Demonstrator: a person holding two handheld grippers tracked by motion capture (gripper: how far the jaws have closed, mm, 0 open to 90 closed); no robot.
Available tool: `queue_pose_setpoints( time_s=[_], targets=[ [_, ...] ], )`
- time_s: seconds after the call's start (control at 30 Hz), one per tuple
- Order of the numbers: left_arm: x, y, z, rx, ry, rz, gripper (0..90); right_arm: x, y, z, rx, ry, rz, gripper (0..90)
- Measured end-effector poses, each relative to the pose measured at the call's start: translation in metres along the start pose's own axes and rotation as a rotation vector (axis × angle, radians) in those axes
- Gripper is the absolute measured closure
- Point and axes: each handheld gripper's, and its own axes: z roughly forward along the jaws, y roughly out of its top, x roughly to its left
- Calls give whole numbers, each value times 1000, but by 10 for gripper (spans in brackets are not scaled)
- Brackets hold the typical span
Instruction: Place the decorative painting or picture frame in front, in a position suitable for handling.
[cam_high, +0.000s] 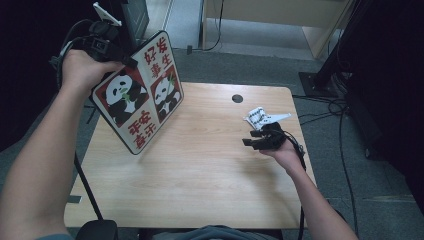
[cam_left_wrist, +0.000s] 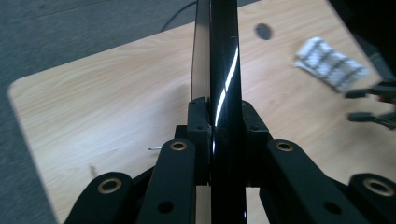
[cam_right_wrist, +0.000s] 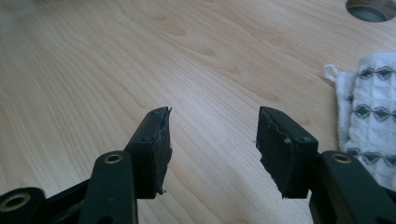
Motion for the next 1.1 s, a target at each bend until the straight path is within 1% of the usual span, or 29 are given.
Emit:
queue_pose_setpoints(
  time_s=[0.03,0.07,0.1,0.17,0.2,0.23,0.27,0.3,0.33,0.37,0.4,0.43,0.47,0.5,0.53,0.57,0.6,0.63,0.67,0.73,0.77,0.8,0.9,0.97,1.07,1.1],
  targets=[
    [-8,-1,-2,-2,-11,13,798,-2,0,-1,-6,-12,5,460],
    [-24,-3,-3,1,-34,49,797,-3,0,-2,-7,-18,10,460],
    [-24,-3,-3,1,-34,49,797,-3,-1,-3,-9,-23,15,460],
    [-40,-4,-2,12,-57,79,797,-4,-1,-3,-14,-25,13,460],
    [-47,-5,-1,16,-68,90,797,-5,-1,-4,-15,-31,24,460],
    [-54,-6,1,23,-78,105,797,-6,-1,-4,-16,-34,22,460],
    [-68,-8,4,27,-98,145,798,-6,-1,-5,-14,-37,26,460],
    [-74,-10,7,26,-107,161,798,-7,-1,-5,-15,-38,27,460],
    [-74,-10,7,26,-107,161,798,-7,-1,-4,-14,-38,27,460],
    [-85,-11,13,27,-118,178,798,-7,-2,-4,-13,-39,26,460],
    [-85,-11,13,27,-118,178,798,-7,-2,-4,-11,-40,30,460],
    [-95,-12,18,35,-130,189,797,-7,-2,-3,-8,-39,33,460],
    [-95,-12,18,35,-130,189,798,-7,-2,-3,-6,-40,29,460],
    [-99,-12,20,38,-138,194,797,-7,-2,-3,-2,-42,33,460],
    [-107,-14,25,50,-157,204,797,-7,-2,-3,0,-43,35,459],
    [-107,-14,25,50,-157,204,797,-7,-2,-3,0,-43,35,459],
    [-111,-14,27,56,-166,205,797,-8,-2,-3,0,-41,36,460],
    [-116,-16,32,69,-184,207,797,-8,-3,-4,-2,-46,34,459],
    [-116,-16,32,69,-184,207,797,-8,-3,-4,-2,-46,34,459],
    [-120,-18,36,73,-203,212,796,-9,-3,-4,3,-47,37,459],
    [-122,-20,39,71,-210,222,797,-9,-3,-4,4,-46,41,458],
    [-123,-22,41,67,-218,218,797,-9,-3,-4,4,-45,40,458],
    [-126,-25,48,71,-226,204,797,-10,-4,-4,5,-45,44,458],
    [-128,-26,52,78,-228,209,796,-10,-4,-3,5,-46,44,459],
    [-132,-26,59,97,-232,233,795,-11,-4,-2,6,-45,40,458],
    [-134,-26,62,103,-237,234,796,-11,-4,-2,6,-46,41,459]
  ],
)
